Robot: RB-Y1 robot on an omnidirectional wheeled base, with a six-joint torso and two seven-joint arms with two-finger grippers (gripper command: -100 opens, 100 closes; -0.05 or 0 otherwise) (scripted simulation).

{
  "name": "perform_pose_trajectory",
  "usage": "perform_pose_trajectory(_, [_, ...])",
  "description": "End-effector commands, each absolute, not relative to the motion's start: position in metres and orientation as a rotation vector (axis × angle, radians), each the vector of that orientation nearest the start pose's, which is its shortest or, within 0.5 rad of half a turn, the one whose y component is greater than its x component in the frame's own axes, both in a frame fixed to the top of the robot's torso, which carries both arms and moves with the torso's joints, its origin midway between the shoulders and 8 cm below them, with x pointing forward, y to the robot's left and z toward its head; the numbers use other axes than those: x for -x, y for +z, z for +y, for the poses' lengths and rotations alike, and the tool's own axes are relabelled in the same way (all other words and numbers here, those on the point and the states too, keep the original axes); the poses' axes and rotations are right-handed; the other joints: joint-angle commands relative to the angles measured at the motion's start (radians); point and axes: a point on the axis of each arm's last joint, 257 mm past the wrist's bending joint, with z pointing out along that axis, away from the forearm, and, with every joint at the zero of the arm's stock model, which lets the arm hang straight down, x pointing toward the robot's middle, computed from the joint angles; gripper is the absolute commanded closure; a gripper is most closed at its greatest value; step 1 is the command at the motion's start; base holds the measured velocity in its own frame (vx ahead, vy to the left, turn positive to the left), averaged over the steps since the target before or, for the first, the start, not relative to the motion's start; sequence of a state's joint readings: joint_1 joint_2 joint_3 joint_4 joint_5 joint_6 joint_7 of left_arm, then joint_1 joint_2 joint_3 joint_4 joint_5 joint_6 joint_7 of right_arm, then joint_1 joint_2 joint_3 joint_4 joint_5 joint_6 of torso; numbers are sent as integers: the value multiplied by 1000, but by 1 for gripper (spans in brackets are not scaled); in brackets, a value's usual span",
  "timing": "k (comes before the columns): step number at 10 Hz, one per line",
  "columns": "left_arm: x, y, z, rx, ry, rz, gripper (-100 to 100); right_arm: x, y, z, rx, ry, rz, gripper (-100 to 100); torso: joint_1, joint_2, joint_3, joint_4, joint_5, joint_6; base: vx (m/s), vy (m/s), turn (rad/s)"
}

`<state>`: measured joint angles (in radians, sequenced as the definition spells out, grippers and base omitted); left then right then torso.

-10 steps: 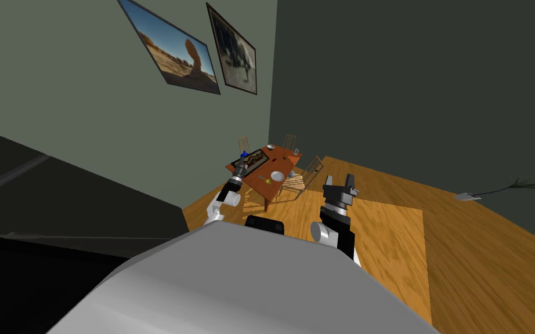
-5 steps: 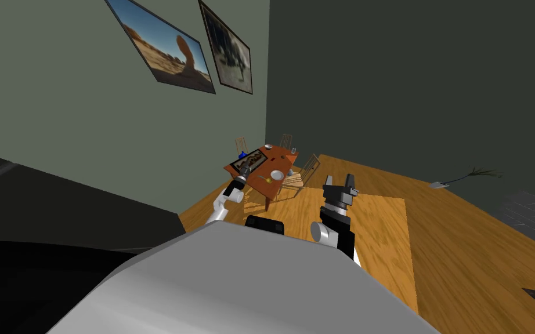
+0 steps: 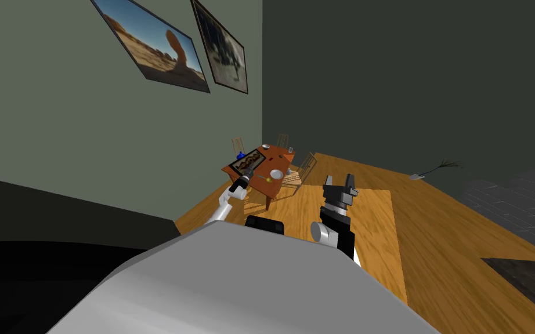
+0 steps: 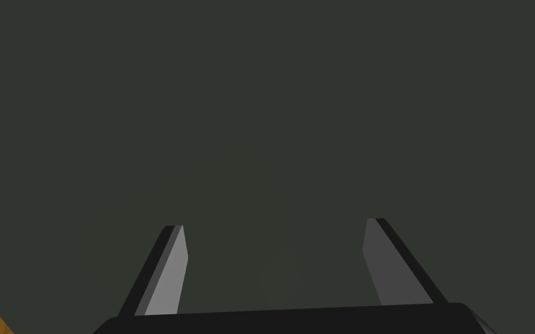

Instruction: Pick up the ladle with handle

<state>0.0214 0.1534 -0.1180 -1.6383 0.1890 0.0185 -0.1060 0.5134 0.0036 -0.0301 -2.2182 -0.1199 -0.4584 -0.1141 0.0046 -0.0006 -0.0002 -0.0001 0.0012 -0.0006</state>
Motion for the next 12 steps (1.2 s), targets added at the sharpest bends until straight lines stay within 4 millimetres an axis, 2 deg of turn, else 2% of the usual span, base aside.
perform_pose_trajectory(1, [-545,-229,197,1110,-1235,1367,-100,-356,-16,-310,-872,1415,565,0,0,0,0,0,0,0,-10,62,-159])
perform_pose_trajectory(7, [-562,-282,188,1188,-1147,1523,-100,-356,-16,-310,-872,1415,565,0,-1,-1,-1,0,0,0,-9,56,-127])
perform_pose_trajectory(10, [-565,-307,187,1223,-1103,1582,-100,-356,-16,-310,-872,1415,565,0,-1,-2,-1,0,0,0,-1,51,-95])
perform_pose_trajectory(12, [-570,-335,184,1263,-1038,1668,-100,-356,-16,-310,-872,1415,565,0,-1,-2,-1,-1,0,0,13,64,-231])
